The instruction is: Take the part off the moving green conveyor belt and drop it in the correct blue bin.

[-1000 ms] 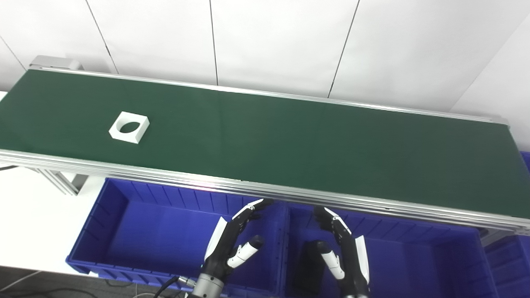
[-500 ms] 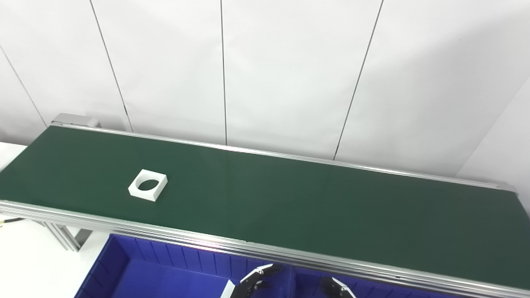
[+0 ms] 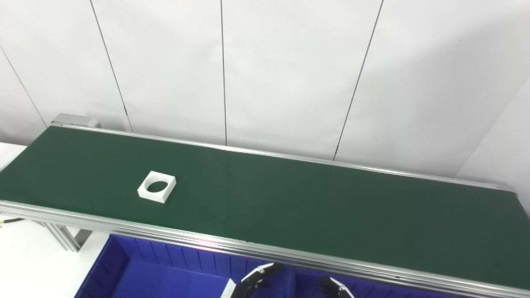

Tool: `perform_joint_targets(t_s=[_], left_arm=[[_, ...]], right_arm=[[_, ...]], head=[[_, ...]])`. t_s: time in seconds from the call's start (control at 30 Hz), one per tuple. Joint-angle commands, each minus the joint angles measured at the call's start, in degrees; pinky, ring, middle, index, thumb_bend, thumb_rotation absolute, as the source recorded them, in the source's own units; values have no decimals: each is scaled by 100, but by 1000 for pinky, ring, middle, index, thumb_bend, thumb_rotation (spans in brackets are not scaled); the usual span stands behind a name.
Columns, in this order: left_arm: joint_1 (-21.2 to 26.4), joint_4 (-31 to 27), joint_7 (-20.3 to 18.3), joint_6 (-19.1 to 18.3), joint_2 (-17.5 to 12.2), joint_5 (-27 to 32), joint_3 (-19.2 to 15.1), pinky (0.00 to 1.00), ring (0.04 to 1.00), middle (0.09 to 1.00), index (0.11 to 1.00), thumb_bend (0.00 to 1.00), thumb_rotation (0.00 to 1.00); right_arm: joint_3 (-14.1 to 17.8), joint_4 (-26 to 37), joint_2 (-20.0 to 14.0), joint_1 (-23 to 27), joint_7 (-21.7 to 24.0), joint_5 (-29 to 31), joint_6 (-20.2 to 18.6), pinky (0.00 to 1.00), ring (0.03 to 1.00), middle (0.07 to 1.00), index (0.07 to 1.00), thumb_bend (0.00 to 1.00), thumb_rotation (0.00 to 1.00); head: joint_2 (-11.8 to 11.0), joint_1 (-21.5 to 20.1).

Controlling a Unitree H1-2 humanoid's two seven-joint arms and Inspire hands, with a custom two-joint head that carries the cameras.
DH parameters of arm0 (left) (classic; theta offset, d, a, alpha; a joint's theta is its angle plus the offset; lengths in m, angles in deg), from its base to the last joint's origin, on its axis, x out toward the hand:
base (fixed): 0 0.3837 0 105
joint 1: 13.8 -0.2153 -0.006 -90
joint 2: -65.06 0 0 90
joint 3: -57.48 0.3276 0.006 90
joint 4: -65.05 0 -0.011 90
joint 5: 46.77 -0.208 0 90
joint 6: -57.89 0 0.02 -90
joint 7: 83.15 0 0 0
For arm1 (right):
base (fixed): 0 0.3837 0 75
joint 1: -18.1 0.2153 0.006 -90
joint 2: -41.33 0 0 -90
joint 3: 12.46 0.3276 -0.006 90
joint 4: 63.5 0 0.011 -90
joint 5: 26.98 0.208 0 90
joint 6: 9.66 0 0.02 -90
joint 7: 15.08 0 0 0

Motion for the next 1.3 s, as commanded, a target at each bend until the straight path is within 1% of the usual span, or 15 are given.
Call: perform_joint_targets(t_s=[0.0,0.1,0.2,0.27,0.33,0.4,0.5,0.63,0.73,0.8,0.83,0.9,1.03,1.07,1.27], left_arm=[[156,-292,311,196,-82,-328,132,779,835,836,780,825,902],[185,-744,473,196,-238,-510,317,782,821,813,755,888,883],[281,-1233,670,196,-393,-657,509,768,805,796,739,893,844],[378,-1466,809,196,-461,-764,581,762,798,788,732,940,843],[531,-1566,978,195,-552,-925,656,758,794,785,729,957,847],[713,-1586,1156,195,-658,-1099,736,743,792,787,735,924,832],[1030,-1635,1146,195,-838,-1178,764,746,799,794,735,912,776],[1341,-1568,869,194,-944,-1343,475,748,808,799,724,957,709],[1590,-1392,625,194,-1003,-1732,126,795,844,841,764,913,609],[1750,-1273,530,194,-1043,-1925,-45,803,847,845,767,905,588],[1824,-1219,491,194,-1065,-1990,-110,819,843,839,766,896,520],[2086,-1023,385,194,-1149,-2131,-274,830,838,827,759,894,460],[2471,-642,203,195,-1254,-2186,-483,828,817,792,740,919,408],[2559,-546,159,195,-1288,-2150,-496,826,814,785,733,956,298],[2926,-154,-127,191,-1465,-2405,-609,795,796,785,745,1000,70]], right_arm=[[-6,71,32,115,-84,-58,280,719,760,762,765,787,1000],[-15,53,29,112,-115,-81,280,719,761,764,766,798,1000],[6,66,30,96,-88,-57,280,724,761,762,763,799,1000],[10,53,31,100,-96,-63,280,722,758,760,761,806,1000],[19,45,33,106,-73,-48,280,721,757,759,761,805,1000],[33,39,36,115,-38,-23,280,723,757,760,762,799,997],[43,9,44,133,-28,-16,280,728,762,764,765,794,993],[-13,-86,42,191,-123,-64,280,719,752,755,760,781,994],[7,-112,66,202,-81,-31,280,726,759,761,762,798,990],[35,-108,85,195,-35,-3,280,726,760,762,762,800,989],[53,-104,95,189,-4,14,280,731,763,763,762,812,986],[68,-104,114,189,-1,20,280,725,760,759,758,817,986],[75,-126,138,183,-23,7,280,703,752,754,753,827,989],[76,-124,139,180,-21,7,280,707,754,756,755,825,990],[63,-129,136,177,-39,-7,280,709,753,757,758,822,990]], head=[[1,0],[5,4],[9,22],[0,25],[-18,39],[-25,50],[-34,54],[-64,72],[-83,72],[-91,65],[-91,65],[-94,53],[-98,43],[-98,43],[-90,39]])
